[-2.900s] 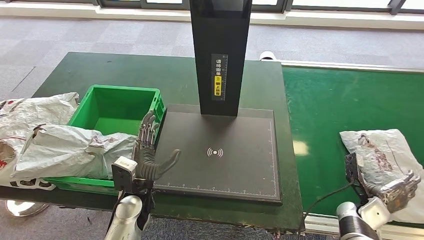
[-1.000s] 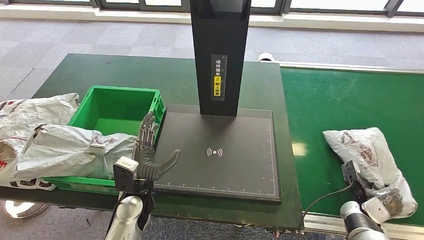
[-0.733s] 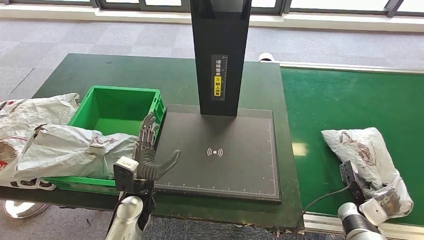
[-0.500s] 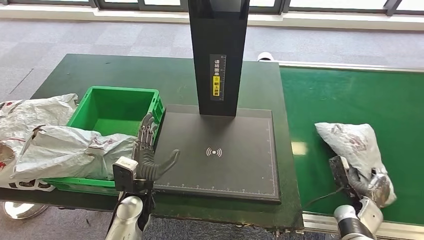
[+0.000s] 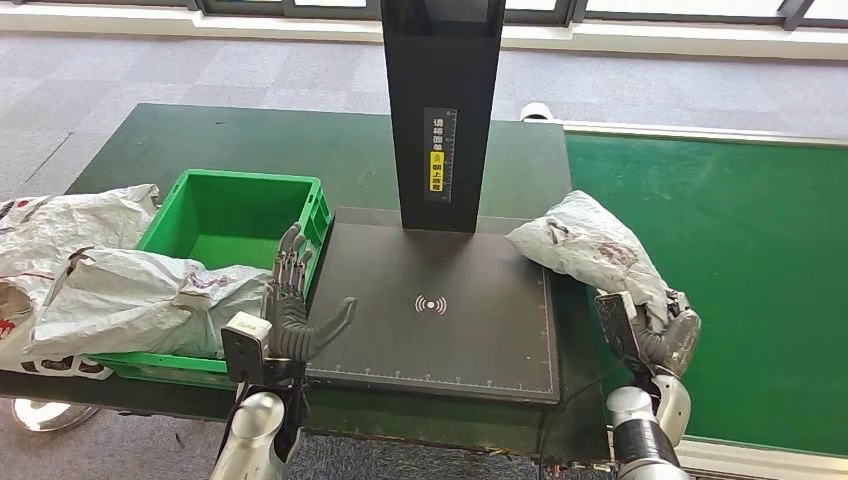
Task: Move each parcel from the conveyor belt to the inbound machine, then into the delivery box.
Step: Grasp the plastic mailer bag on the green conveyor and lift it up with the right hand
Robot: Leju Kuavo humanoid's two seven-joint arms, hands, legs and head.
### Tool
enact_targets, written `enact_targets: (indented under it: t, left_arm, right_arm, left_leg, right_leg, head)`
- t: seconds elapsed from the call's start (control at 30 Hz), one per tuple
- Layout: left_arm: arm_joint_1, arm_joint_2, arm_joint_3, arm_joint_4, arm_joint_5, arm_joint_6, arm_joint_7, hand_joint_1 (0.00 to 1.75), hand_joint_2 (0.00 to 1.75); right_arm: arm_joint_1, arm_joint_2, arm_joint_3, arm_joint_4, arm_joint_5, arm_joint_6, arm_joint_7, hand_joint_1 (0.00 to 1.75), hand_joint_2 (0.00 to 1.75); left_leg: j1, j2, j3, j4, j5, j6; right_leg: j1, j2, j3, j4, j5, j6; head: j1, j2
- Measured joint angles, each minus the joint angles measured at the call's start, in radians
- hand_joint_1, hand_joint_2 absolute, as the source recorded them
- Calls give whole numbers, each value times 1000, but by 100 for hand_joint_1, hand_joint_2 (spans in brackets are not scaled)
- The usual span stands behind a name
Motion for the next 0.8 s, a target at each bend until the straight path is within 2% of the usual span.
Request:
enact_targets:
  t: [0.23,0.33,0.5,0.8]
  left_arm:
    - [1,0,3,0,1,1,0,0,175]
    - [2,0,4,0,1,3,0,0,175]
    - [5,1,4,-4,6,10,0,0,175]
    - [7,1,4,-5,10,11,0,0,175]
  right_arm:
    - [15,4,37,-13,-25,-2,-6,175,175]
    - [34,15,46,-57,-49,-2,-43,175,175]
    - [105,61,65,-227,-119,-3,-141,175,175]
    - [262,154,225,-552,-85,-4,-145,175,175]
  left_leg:
    - [0,0,0,0,0,0]
    - [0,0,0,0,0,0]
    - [0,0,-1,0,0,0]
    - [0,0,-1,-1,-1,-1]
  right_leg:
    - [-1,0,0,0,0,0]
    - [0,0,0,0,0,0]
    - [0,0,-1,0,-1,0]
    - [1,0,-2,0,-1,-1]
  head:
    - [0,0]
    - [0,0]
    - [0,0]
    - [0,0]
